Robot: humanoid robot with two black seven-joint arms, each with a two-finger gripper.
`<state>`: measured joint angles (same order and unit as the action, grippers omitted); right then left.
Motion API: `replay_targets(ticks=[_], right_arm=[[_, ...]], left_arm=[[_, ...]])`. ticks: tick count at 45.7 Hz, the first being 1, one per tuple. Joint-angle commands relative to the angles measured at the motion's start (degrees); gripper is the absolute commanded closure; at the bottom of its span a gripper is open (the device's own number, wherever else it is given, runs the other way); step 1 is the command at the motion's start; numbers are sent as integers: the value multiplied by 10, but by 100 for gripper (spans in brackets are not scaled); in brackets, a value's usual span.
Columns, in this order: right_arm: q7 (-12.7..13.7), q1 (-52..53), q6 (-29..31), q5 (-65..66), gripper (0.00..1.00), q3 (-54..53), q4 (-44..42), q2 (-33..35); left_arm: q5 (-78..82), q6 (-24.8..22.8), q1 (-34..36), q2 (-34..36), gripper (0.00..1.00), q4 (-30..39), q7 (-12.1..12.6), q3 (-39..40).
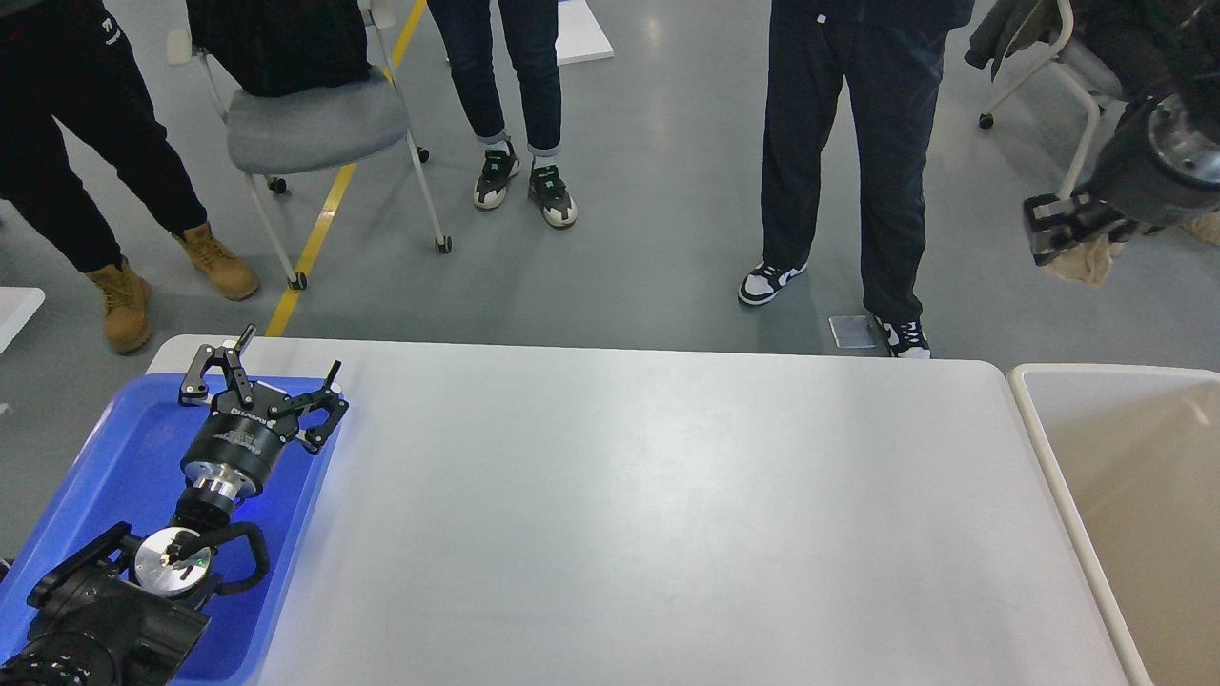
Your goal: Tidy desktop
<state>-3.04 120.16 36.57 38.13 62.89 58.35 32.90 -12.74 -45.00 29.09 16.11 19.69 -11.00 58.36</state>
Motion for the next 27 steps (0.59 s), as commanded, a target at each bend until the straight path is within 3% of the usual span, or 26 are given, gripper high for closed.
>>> replay_targets(ticks=[1, 5, 7, 10, 19, 27], right_arm=[[1, -118, -257, 6, 100, 4, -103, 91], [1, -220, -372, -29, 100, -14, -175, 117], [0, -316, -448, -114, 100, -61, -224, 126], [-1, -413, -504, -197, 100, -122, -274, 124], [1, -620, -509, -329, 100, -347, -489, 54], [5, -681, -516, -338, 100, -593, -539, -1]], left_arm=[[0, 0, 0, 1, 0, 0, -1, 0], [0, 0, 0, 1, 0, 0, -1, 0], [0, 0, 0, 0, 0, 0, -1, 0], [-1, 0, 0, 0, 0, 0, -2, 0], [-1, 0, 0, 0, 0, 0, -2, 0], [-1, 0, 0, 0, 0, 0, -1, 0]])
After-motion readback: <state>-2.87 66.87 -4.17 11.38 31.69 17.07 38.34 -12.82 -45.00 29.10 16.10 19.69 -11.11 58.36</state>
